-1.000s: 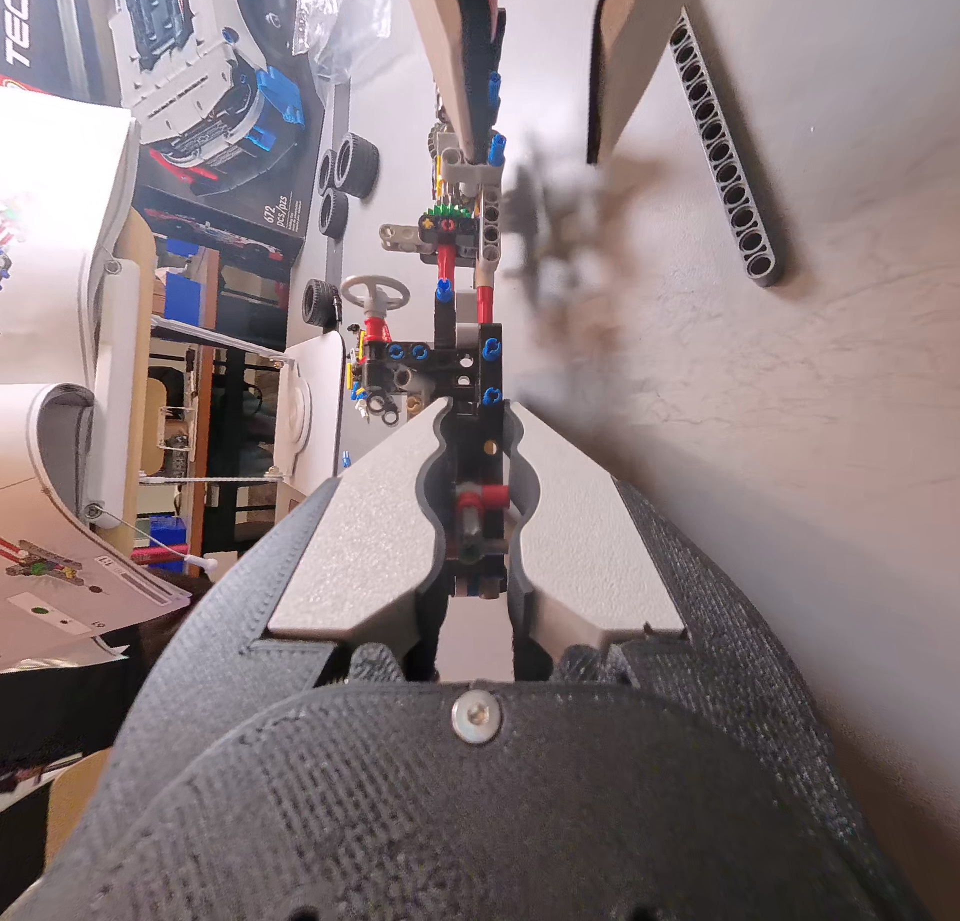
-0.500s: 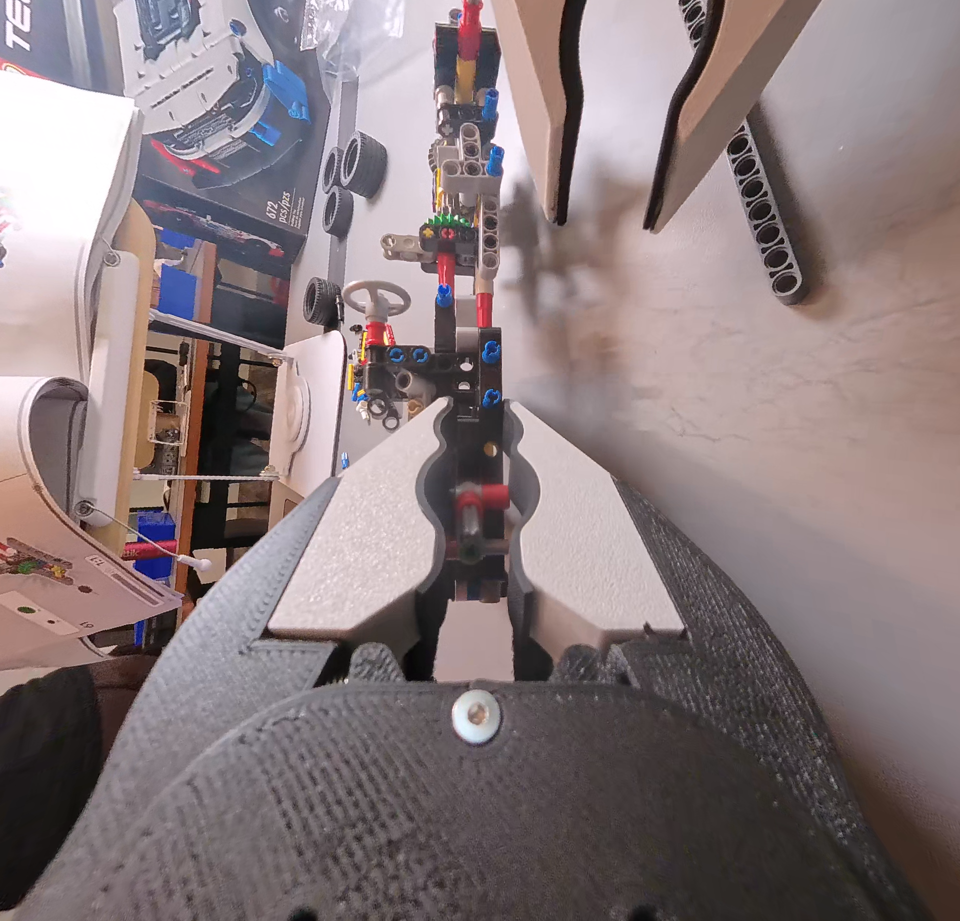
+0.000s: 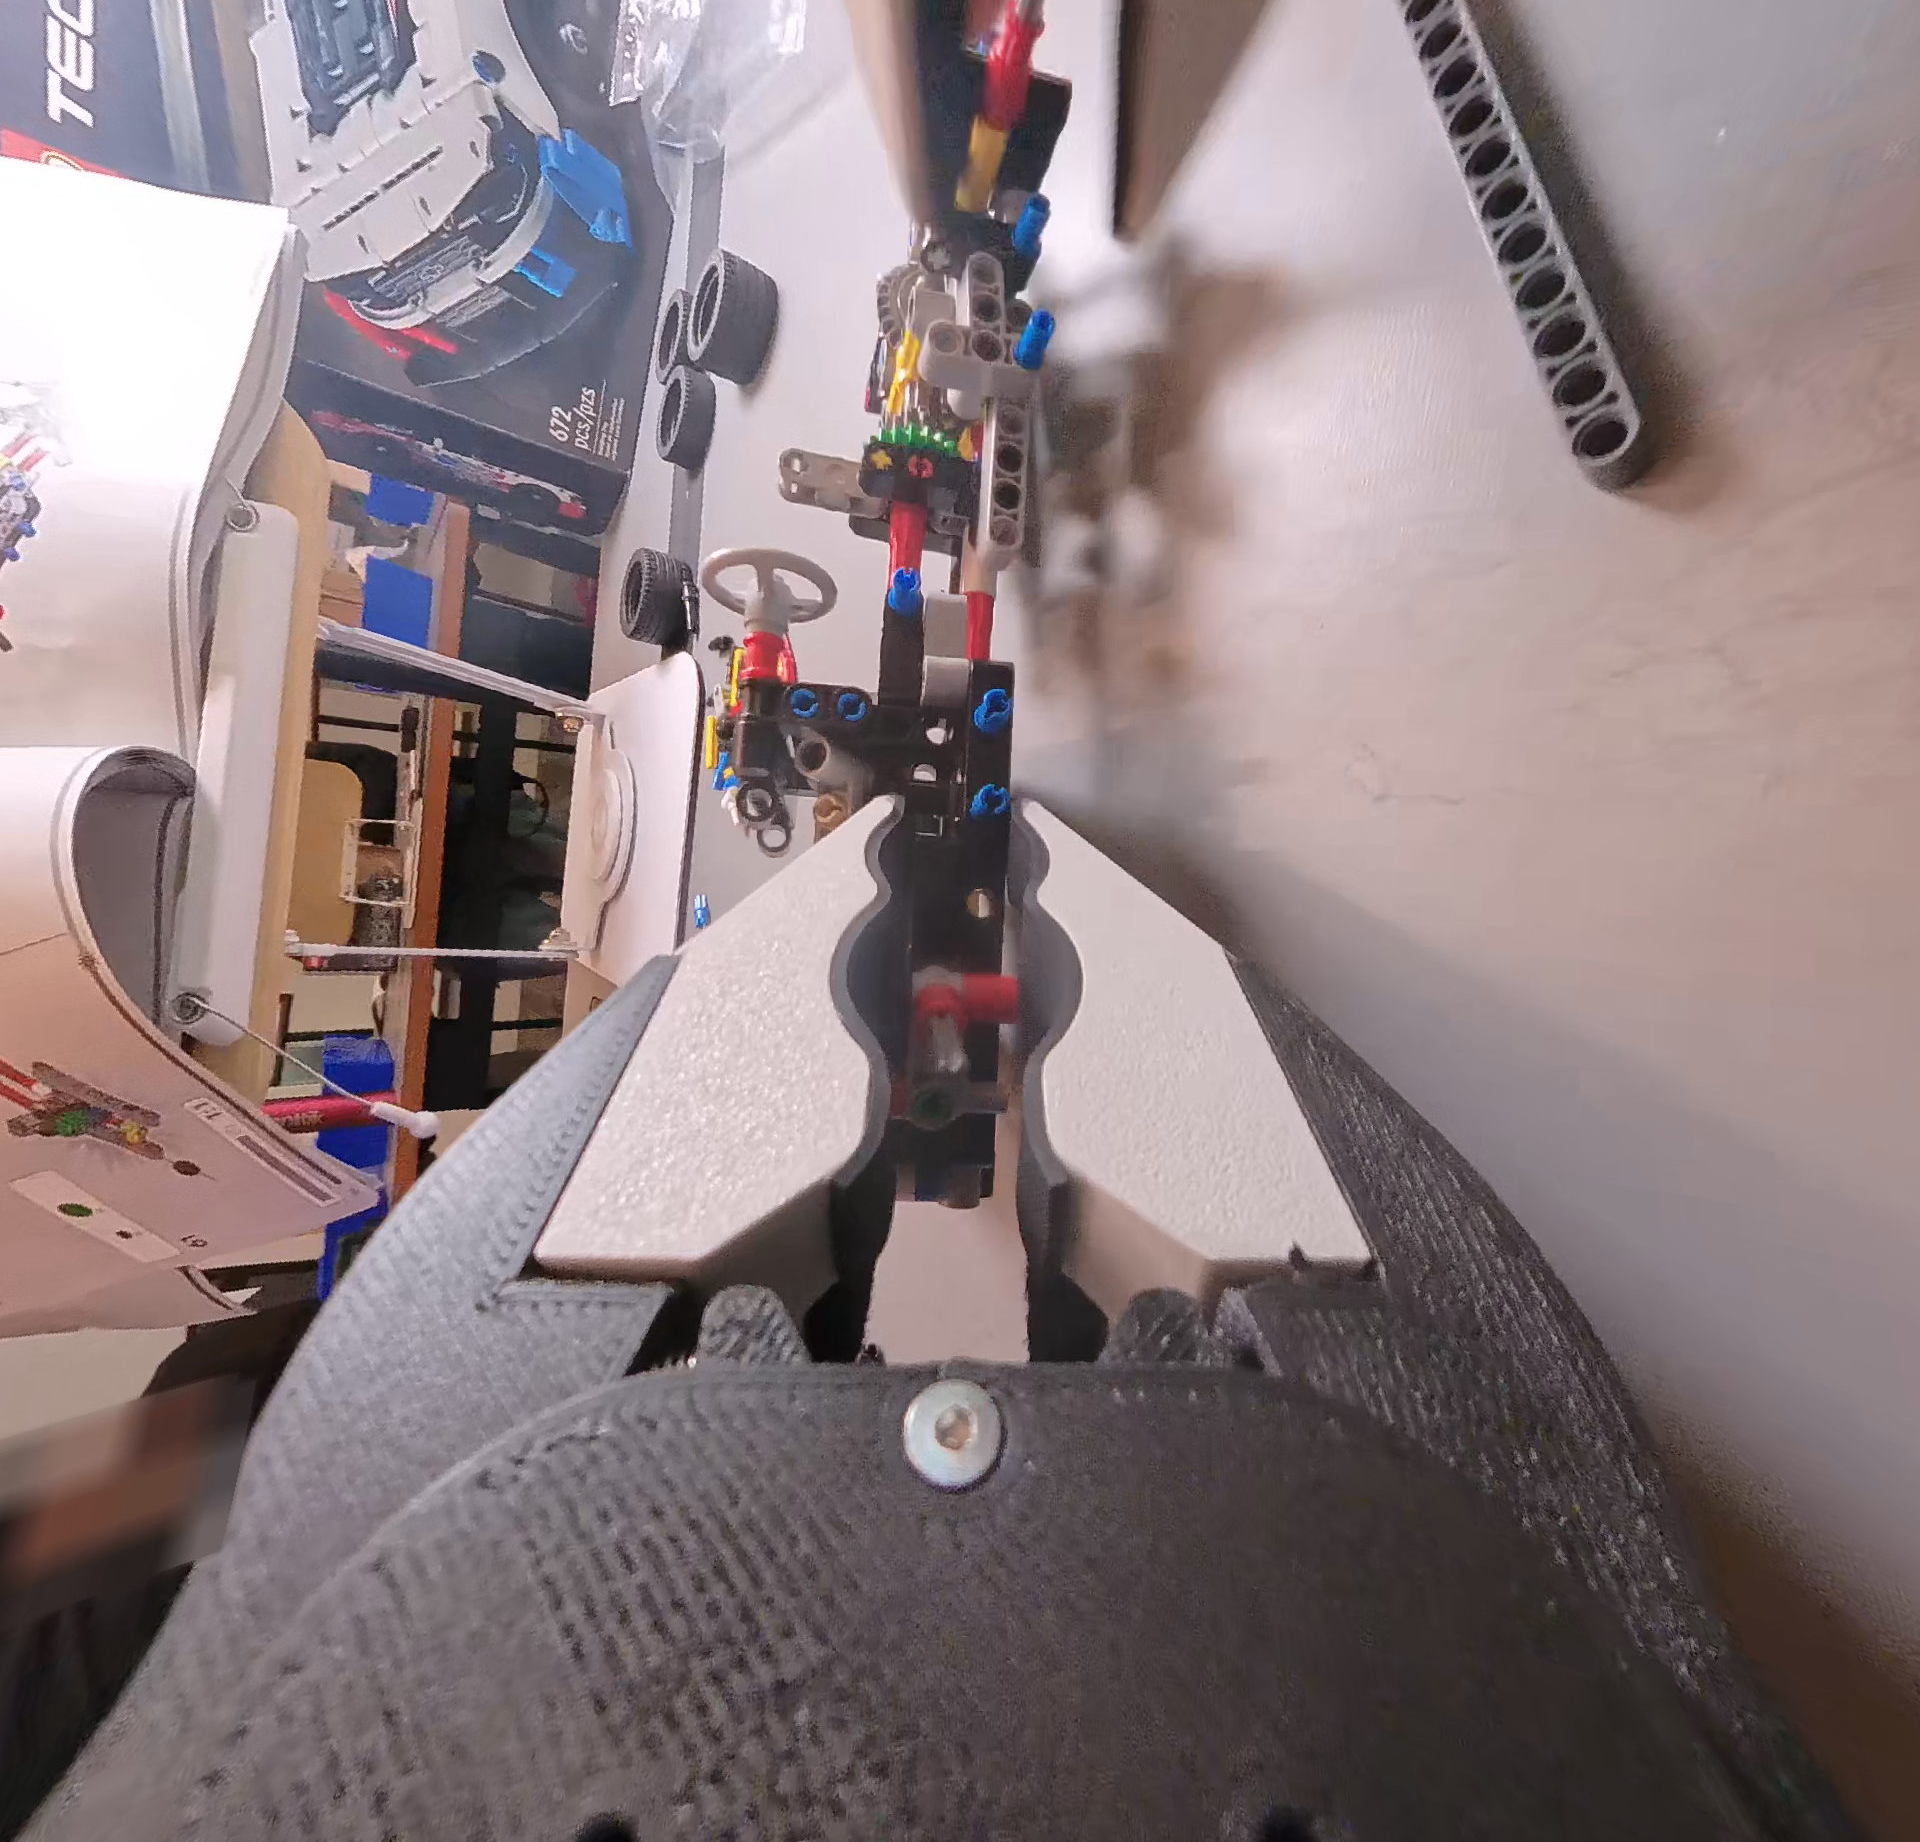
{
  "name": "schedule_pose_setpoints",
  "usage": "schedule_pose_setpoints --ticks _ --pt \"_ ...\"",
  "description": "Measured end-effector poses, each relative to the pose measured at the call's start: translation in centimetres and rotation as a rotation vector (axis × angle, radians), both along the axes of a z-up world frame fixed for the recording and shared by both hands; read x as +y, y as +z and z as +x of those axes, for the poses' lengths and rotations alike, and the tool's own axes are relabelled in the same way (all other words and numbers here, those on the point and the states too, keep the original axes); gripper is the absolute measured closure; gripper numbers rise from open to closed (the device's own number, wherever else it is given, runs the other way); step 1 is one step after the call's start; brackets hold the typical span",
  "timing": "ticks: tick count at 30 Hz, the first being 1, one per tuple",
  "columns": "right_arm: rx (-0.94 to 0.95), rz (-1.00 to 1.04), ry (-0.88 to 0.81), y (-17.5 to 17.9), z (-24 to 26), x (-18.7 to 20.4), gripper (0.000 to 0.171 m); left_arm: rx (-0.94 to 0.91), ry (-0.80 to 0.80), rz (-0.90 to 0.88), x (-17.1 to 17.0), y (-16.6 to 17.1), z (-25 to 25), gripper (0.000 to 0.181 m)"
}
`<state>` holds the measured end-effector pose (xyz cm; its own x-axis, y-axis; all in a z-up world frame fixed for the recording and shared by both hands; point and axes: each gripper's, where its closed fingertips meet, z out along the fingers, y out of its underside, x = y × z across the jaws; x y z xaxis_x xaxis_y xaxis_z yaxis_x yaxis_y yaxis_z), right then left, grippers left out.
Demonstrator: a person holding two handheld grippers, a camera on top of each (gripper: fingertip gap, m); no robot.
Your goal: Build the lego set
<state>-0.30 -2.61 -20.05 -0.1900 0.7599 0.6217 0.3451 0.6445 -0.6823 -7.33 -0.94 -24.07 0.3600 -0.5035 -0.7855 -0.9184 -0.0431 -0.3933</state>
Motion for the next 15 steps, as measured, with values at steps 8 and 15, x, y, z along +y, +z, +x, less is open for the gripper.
schedule_pose_setpoints --ticks 8,15 --pt "0.021 0.028 -0.078 0.1 3.5 6.2 0.128 -0.014 -0.007 0.015 0.2 0.1 -0.6 0.164" --pt "-0.035 0.099 -0.155 -3.1 3.3 9.2 0.123 -0.025 -0.023 0.023 0.3 0.2 -0.7 0.164"
